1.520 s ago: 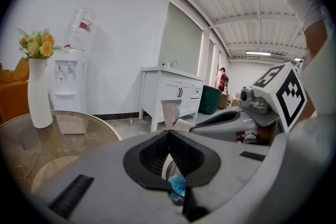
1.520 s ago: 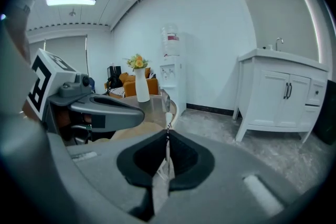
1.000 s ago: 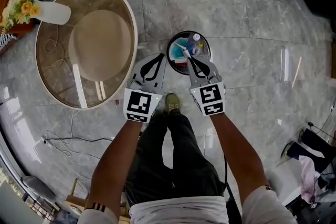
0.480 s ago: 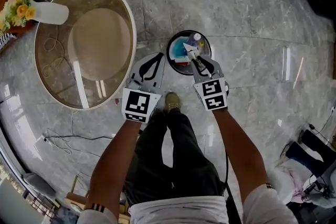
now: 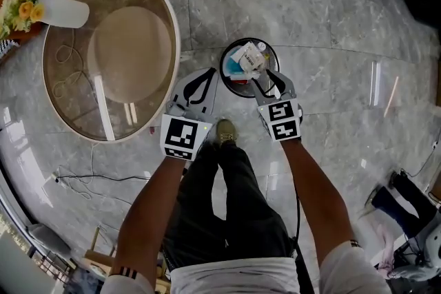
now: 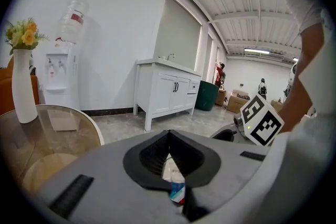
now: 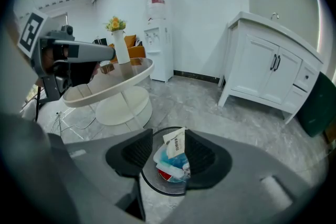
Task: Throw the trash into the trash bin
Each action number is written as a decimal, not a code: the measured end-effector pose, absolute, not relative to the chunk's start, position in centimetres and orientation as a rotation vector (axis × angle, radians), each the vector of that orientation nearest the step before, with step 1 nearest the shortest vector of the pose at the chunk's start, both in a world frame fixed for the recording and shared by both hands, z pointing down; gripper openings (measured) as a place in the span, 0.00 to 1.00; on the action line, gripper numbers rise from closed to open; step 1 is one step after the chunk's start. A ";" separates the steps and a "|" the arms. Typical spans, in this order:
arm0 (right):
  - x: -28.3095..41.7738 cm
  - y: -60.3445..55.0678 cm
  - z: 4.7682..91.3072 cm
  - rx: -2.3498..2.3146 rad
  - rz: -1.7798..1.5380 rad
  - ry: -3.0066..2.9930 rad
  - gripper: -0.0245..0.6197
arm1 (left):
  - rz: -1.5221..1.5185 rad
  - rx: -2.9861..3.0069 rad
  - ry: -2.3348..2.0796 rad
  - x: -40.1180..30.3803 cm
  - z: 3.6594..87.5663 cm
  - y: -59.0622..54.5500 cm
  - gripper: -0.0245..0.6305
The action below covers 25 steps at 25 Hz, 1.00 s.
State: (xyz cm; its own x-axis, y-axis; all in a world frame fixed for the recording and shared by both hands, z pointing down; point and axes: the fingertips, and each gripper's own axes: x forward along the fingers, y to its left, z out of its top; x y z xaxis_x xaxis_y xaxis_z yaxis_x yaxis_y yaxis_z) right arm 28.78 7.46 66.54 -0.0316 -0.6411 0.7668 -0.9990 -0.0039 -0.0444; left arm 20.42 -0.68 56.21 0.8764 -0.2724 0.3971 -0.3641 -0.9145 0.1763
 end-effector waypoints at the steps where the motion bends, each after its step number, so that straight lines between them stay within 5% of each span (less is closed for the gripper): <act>1: 28.7 7.6 66.7 1.696 0.841 -1.725 0.33 | 0.542 2.800 -0.485 20.3 56.3 -0.7 0.04; 13: 28.4 6.3 64.3 1.734 0.739 -1.781 0.30 | 0.524 2.803 -0.510 19.3 55.7 -1.1 0.04; 18: 28.3 4.4 60.4 1.758 0.638 -1.826 0.13 | 0.515 2.820 -0.537 17.9 53.5 -1.6 0.04; 25: 26.7 1.2 51.6 1.772 0.488 -1.932 0.04 | 0.448 2.862 -0.580 16.8 47.2 -2.8 0.04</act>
